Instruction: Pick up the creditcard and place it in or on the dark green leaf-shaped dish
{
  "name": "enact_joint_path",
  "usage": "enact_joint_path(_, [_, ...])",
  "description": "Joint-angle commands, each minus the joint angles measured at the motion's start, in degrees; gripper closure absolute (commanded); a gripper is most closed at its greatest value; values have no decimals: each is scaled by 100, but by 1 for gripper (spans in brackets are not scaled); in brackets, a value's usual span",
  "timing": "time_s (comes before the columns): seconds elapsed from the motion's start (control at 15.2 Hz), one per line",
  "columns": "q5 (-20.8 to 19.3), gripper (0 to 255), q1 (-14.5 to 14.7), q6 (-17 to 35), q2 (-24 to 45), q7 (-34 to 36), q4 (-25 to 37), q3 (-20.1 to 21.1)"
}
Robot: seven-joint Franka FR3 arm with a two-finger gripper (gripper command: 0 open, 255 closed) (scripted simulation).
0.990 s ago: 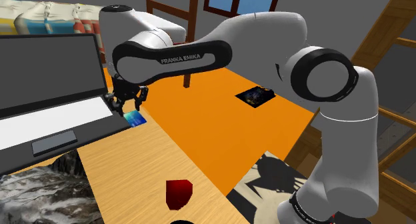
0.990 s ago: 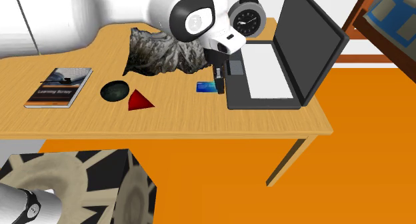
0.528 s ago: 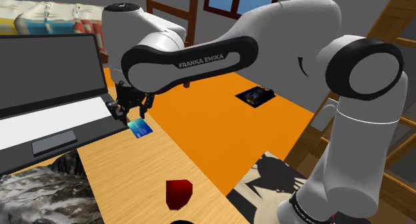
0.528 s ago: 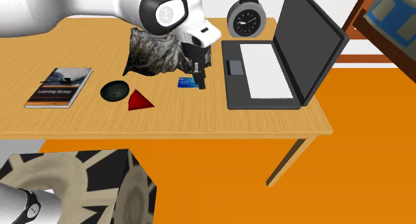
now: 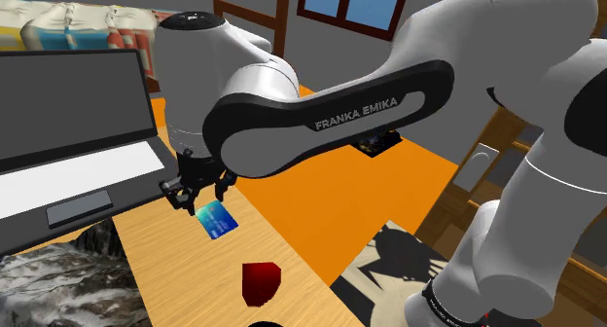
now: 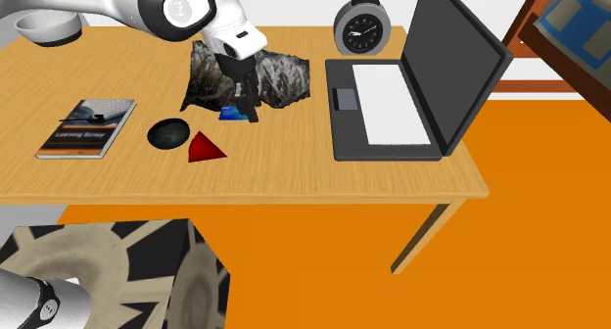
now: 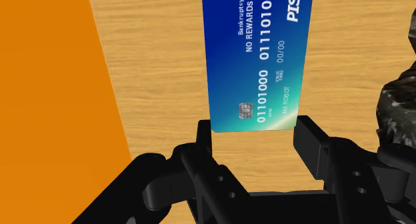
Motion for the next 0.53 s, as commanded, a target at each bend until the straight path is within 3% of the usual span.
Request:
enact_joint_path(0.0, [162, 255, 46, 96, -347, 98, -410, 81])
enact_joint_path(0.46, [690, 255, 391, 123, -1305, 537, -1308, 406])
